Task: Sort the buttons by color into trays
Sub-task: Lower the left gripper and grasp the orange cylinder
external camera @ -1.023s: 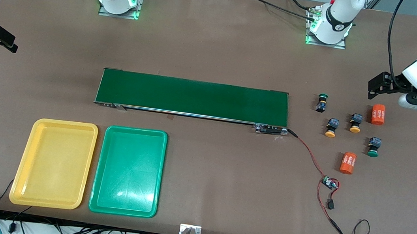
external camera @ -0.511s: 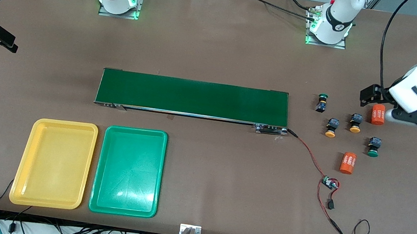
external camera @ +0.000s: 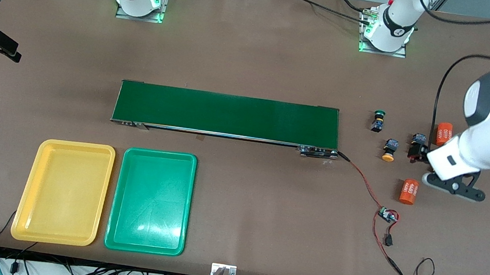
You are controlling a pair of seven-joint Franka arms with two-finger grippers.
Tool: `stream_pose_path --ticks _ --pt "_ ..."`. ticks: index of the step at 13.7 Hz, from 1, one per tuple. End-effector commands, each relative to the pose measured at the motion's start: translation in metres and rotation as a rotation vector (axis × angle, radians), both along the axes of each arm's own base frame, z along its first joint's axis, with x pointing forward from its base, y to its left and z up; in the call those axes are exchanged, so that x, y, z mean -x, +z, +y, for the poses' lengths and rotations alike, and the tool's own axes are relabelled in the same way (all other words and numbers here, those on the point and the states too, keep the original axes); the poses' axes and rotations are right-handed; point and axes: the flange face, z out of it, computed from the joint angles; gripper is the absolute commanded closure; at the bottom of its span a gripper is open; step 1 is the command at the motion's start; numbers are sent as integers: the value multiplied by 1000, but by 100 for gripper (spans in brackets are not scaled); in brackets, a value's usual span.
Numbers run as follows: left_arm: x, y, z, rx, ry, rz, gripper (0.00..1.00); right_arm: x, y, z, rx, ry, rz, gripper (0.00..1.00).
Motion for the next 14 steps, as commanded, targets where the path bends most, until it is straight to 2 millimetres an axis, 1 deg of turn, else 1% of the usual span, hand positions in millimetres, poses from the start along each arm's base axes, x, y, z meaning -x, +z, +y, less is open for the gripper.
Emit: stream_pose_path --ticks 1,2,4,6,7,9,10,11,12,13,14 --pt "-18 -59 40 -3 11 22 0 1 0 -2 7 9 -7 0" --pt "-19 -82 50 4 20 15 0 1 -1 -2 8 9 -7 0" --pt "-16 -117 51 14 5 -25 1 1 -1 -4 6 6 -9 0" --pt "-10 -158 62 28 -7 -86 1 1 -1 -6 3 -1 -7 0" --pt "-10 -172 68 33 -37 -113 1 2 -2 -10 1 -8 -4 0" --pt "-13 -195 80 40 -64 -167 2 1 -5 -16 0 -19 -1 0" --pt "-12 -207 82 42 -61 -172 6 1 -5 -17 0 -21 -1 0" --pt "-11 -214 81 45 -62 -168 15 1 -5 -15 0 -18 -1 0" --pt "-10 -216 81 46 -61 -164 40 1 -4 -16 0 -19 -3 0" --pt "-7 -218 79 48 -54 -157 50 0 -5 -16 -1 -19 -5 0" --pt "-8 -215 79 49 -47 -155 61 -1 -5 -15 0 -18 -8 0"
